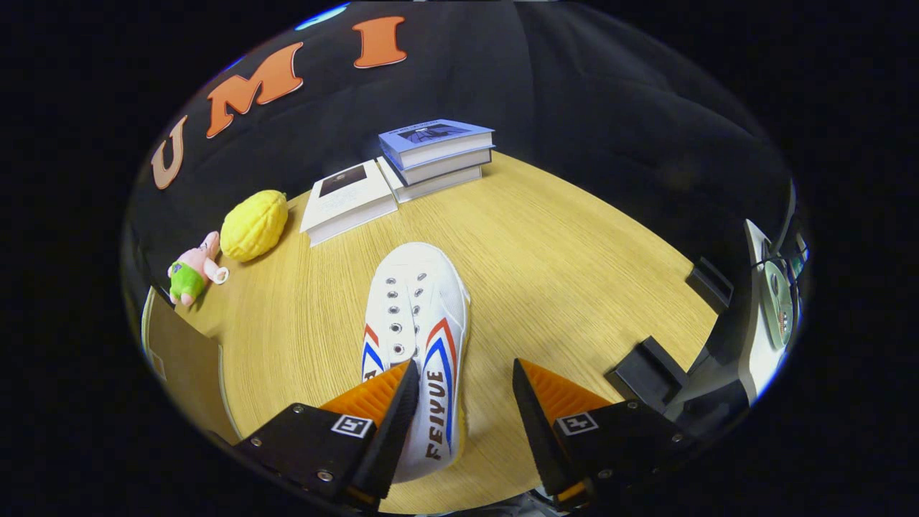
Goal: Open the storage box then place both shoes into the box .Put the left shoe in first, then the right shoe, with the right side of both shoes facing outward in a uniform manner.
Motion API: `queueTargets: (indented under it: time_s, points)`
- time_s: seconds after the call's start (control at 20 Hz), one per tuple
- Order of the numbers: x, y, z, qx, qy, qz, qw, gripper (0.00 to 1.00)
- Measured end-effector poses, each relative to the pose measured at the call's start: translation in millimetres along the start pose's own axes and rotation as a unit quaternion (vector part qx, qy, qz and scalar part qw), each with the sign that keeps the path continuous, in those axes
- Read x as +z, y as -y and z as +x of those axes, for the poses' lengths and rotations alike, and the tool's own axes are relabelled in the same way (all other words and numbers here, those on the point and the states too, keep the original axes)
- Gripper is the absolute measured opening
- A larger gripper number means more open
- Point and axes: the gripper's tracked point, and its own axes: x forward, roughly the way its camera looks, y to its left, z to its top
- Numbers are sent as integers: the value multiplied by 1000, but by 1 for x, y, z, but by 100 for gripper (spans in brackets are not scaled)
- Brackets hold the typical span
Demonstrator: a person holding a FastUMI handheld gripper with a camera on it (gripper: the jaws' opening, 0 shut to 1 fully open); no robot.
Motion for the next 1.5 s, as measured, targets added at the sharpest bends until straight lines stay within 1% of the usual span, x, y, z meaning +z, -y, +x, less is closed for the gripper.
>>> queueTargets:
  time_s: [0.15, 0.25, 0.35, 0.45, 0.5, 0.55, 0.6, 0.65, 0.75, 0.85, 0.9, 1.05, 1.2, 1.5]
  points:
    - [-1, -8, 5, 8, -4, -1, 1000, 60]
    - [-3, -13, 5, 15, -11, -6, 1000, 51]
    - [-3, -16, 5, 20, -16, -36, 999, 39]
    - [-1, -17, 6, 10, -15, -43, 999, 33]
    - [0, -16, 5, 7, -10, -42, 999, 32]
    - [1, -15, 5, 3, -4, -35, 999, 27]
    - [2, -13, 6, 0, -2, -15, 1000, 22]
    - [1, -12, 8, 2, -2, 15, 1000, 9]
    - [4, -9, 6, 8, -3, 53, 999, 1]
    - [10, -5, -3, -2, 3, 41, 999, 0]
    - [15, -7, -10, 0, 11, 36, 999, 0]
    - [36, -35, -34, 36, 27, 44, 998, 0]
    - [57, -62, -64, 64, 43, 37, 996, 0]
    - [81, -151, -127, 139, 62, 8, 988, 0]
